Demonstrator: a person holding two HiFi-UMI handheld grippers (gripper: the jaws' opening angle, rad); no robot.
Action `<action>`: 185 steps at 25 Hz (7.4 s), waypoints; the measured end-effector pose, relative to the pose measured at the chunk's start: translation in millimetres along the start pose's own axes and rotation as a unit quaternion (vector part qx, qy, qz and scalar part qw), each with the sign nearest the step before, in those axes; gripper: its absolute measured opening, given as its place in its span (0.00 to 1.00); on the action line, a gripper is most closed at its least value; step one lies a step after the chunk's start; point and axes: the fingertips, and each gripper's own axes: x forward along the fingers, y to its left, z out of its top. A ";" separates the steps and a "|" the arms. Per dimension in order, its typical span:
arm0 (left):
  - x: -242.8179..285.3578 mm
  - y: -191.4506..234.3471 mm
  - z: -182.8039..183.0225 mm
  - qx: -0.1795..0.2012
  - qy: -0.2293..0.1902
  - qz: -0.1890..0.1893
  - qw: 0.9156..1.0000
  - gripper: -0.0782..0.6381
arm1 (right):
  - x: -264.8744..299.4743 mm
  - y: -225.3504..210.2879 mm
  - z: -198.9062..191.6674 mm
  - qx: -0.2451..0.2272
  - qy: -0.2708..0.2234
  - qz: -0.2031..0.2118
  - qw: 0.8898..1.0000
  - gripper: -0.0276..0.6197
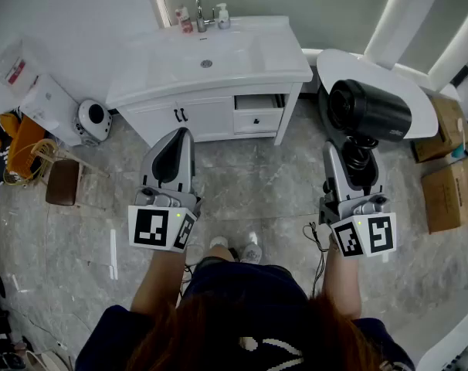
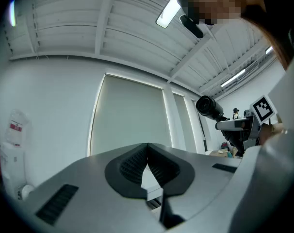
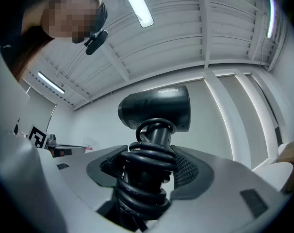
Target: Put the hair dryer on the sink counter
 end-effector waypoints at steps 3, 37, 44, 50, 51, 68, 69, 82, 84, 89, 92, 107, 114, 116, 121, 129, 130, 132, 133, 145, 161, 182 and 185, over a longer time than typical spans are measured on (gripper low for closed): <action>0.9 -5.5 2.4 0.001 0.005 -0.005 1.000 0.13 | -0.3 1.0 4.1 0.011 0.004 0.009 1.000 0.49; 205.3 56.3 -58.0 -0.032 0.001 -0.035 0.999 0.13 | 169.2 -81.7 -41.2 -0.002 0.009 -0.012 1.000 0.49; 281.6 95.6 -67.8 -0.030 -0.004 -0.046 0.998 0.13 | 245.6 -104.8 -51.7 0.000 0.001 -0.020 1.000 0.49; 311.9 116.0 -83.5 -0.035 0.002 -0.041 0.999 0.13 | 280.0 -114.9 -65.2 0.002 0.007 -0.020 1.000 0.49; 311.6 115.1 -85.6 -0.036 0.003 -0.040 0.999 0.13 | 279.1 -115.8 -66.4 0.002 0.008 -0.019 1.000 0.49; 413.0 151.1 -117.0 -0.032 0.021 0.014 0.999 0.13 | 402.6 -179.1 -111.0 0.025 0.034 0.042 0.998 0.49; 425.7 153.9 -118.2 -0.033 0.022 0.020 0.999 0.13 | 416.3 -186.6 -113.7 0.025 0.037 0.050 0.998 0.49; 535.0 140.4 -141.5 -0.023 0.033 0.070 0.997 0.13 | 508.5 -278.8 -167.0 0.026 0.089 0.119 0.989 0.49; 543.9 136.4 -147.8 -0.022 0.038 0.075 0.996 0.13 | 515.9 -288.3 -177.5 0.032 0.097 0.127 0.987 0.49; 557.5 125.0 -157.7 -0.020 0.052 0.079 0.995 0.13 | 520.1 -301.9 -208.4 0.047 0.128 0.133 0.982 0.49; 561.2 123.5 -160.2 -0.019 0.058 0.078 0.995 0.13 | 521.1 -303.5 -228.6 0.051 0.150 0.133 0.978 0.49; 584.1 150.4 -184.0 -0.036 0.081 0.040 0.995 0.13 | 521.1 -289.6 -357.4 0.064 0.289 0.085 0.951 0.49; 598.2 163.5 -197.4 -0.049 0.071 0.018 0.996 0.13 | 512.5 -285.4 -406.2 0.062 0.350 0.062 0.933 0.49; 601.5 168.3 -202.9 -0.053 0.071 0.014 0.996 0.13 | 510.8 -283.3 -418.8 0.064 0.365 0.058 0.927 0.49; 605.8 183.5 -222.0 -0.061 0.087 0.011 0.994 0.13 | 509.8 -276.4 -448.4 0.069 0.398 0.051 0.913 0.49; 609.0 196.5 -241.8 -0.067 0.104 0.001 0.992 0.13 | 502.5 -275.1 -490.4 0.072 0.457 0.033 0.886 0.49; 609.6 198.2 -242.8 -0.068 0.106 0.000 0.992 0.13 | 502.2 -274.8 -494.8 0.072 0.466 0.031 0.881 0.49; 610.2 199.9 -243.9 -0.069 0.107 -0.003 0.992 0.13 | 501.1 -274.0 -502.0 0.069 0.481 0.030 0.873 0.49; 610.4 199.7 -244.3 -0.069 0.107 -0.005 0.992 0.13 | 499.9 -273.9 -505.0 0.067 0.489 0.030 0.869 0.49; 622.4 197.7 -249.8 -0.074 0.109 -0.019 0.991 0.13 | 489.5 -273.5 -534.3 0.072 0.576 0.036 0.813 0.50; 631.4 199.3 -250.6 -0.072 0.112 -0.020 0.991 0.13 | 479.3 -276.7 -546.9 0.113 0.627 0.031 0.770 0.50; 641.0 192.2 -246.8 -0.074 0.104 -0.028 0.991 0.13 | 494.7 -291.9 -518.0 0.133 0.619 0.040 0.773 0.53; 640.3 191.0 -242.5 -0.072 0.102 -0.028 0.992 0.13 | 502.5 -295.2 -503.1 0.158 0.602 0.041 0.781 0.50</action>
